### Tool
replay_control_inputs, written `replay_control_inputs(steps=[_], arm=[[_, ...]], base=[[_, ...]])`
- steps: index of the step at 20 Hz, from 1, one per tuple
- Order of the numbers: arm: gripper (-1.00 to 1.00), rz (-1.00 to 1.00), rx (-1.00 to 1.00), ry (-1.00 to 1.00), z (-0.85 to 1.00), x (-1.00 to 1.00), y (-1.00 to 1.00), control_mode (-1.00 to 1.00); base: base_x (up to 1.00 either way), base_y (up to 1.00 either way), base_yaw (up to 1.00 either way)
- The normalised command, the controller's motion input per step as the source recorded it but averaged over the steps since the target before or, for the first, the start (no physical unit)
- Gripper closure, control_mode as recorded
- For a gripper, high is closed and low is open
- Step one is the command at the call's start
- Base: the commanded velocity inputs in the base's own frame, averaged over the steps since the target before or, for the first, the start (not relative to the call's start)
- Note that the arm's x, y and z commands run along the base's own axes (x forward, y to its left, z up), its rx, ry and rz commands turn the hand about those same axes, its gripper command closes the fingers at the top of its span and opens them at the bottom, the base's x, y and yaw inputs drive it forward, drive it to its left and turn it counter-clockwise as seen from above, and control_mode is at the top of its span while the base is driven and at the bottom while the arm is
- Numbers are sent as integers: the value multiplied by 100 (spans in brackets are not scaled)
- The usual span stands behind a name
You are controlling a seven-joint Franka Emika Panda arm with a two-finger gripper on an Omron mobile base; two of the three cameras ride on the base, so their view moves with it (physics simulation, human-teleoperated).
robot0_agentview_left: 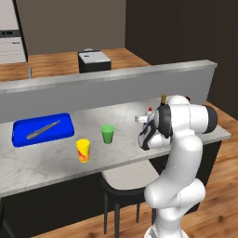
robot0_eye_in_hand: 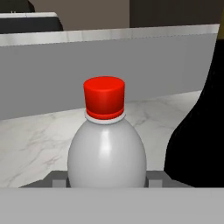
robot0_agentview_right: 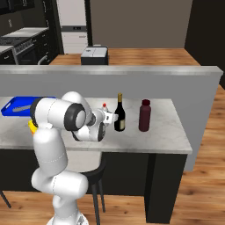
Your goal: Place the drinks on the dining counter in a tight cluster.
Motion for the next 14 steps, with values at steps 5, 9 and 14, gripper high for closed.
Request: replay_control_inputs(steps=[5, 9, 14], arm=[[-100, 0, 0, 0, 0, 0, 0, -100], [-100, 0, 0, 0, 0, 0, 0, -100], [-100, 0, 0, 0, 0, 0, 0, -100]], base=[[0, 0, 0], [0, 0, 0], [0, 0, 0]])
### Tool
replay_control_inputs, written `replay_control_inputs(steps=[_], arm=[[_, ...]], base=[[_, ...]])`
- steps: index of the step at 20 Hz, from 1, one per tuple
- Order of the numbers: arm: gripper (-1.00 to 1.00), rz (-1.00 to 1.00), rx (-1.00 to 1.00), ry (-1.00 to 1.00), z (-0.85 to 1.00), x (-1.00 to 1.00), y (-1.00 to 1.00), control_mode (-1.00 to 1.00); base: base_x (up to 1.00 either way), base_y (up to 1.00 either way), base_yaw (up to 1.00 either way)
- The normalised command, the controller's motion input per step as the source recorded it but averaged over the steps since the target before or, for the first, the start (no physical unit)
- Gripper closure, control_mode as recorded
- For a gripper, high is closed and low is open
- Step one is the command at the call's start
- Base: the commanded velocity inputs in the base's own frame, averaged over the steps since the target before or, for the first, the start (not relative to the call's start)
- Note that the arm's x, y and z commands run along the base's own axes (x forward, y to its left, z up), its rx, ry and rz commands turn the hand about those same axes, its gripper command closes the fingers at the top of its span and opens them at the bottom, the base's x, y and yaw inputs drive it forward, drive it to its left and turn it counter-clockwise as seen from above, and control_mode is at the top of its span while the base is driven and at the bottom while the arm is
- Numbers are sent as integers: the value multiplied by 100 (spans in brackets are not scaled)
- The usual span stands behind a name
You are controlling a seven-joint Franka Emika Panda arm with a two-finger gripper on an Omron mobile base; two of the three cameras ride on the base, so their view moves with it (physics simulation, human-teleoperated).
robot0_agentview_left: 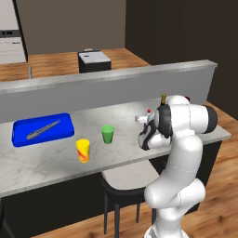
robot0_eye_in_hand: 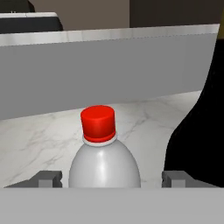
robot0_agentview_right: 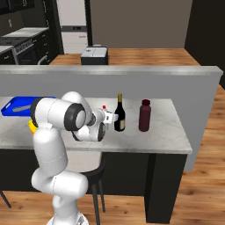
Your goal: Place the drinks on the dining counter in a tight cluster.
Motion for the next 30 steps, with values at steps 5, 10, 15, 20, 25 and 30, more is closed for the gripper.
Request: replay_control_inputs(steps=[5, 10, 15, 20, 25, 30], arm=[[-100, 0, 0, 0, 0, 0, 0, -100], [-100, 0, 0, -1, 2, -5, -2, -100], [-100, 0, 1, -8, 34, -30, -6, -100], [-100, 0, 3, -7, 64, -30, -3, -100], [-100, 0, 1, -1, 73, -10, -1, -100], [-100, 0, 0, 11, 75, 2, -9, -100]], base=[[0, 0, 0], [0, 0, 0], [0, 0, 0], [0, 0, 0], [0, 0, 0], [0, 0, 0]])
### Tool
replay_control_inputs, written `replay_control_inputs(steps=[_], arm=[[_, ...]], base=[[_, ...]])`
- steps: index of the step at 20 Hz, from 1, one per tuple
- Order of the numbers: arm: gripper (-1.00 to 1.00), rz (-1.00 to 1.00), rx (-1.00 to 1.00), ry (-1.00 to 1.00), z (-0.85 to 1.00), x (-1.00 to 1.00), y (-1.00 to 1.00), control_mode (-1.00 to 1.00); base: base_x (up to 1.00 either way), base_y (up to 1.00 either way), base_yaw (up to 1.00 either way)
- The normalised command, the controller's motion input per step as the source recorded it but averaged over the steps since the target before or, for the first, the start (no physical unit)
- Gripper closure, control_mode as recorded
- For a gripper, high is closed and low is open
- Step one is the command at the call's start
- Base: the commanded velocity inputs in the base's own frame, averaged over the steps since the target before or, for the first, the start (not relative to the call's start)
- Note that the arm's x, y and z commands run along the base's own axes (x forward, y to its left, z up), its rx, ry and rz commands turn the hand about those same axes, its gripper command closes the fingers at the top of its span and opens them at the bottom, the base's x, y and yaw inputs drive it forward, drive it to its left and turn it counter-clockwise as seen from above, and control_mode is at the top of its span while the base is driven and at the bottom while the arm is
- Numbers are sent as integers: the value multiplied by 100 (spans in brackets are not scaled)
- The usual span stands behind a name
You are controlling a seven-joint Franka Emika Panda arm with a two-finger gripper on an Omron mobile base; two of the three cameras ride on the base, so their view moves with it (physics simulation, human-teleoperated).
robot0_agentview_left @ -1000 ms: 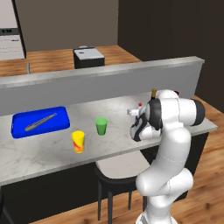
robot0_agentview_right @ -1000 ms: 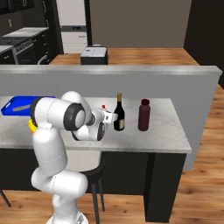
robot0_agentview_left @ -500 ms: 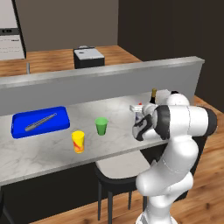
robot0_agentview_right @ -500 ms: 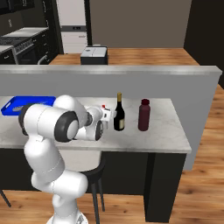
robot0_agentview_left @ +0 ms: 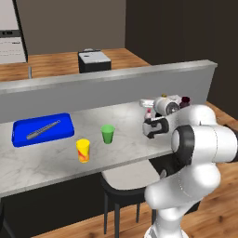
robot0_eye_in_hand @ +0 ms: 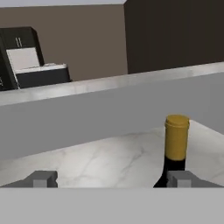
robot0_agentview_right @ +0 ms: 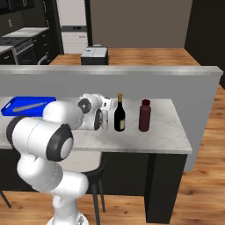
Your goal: Place the drinks on the dining counter in a tight cluster.
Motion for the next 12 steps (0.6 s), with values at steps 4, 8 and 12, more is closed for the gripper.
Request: replay_control_inputs(steps=[4, 8, 12], arm=[[-100, 0, 0, 21, 88, 2, -8, -100], [-100, 0, 0, 34, 77, 0, -11, -100], [-100, 0, 0, 58, 42, -7, -7, -100]], base=[[0, 0, 0], [0, 0, 0], [0, 0, 0]])
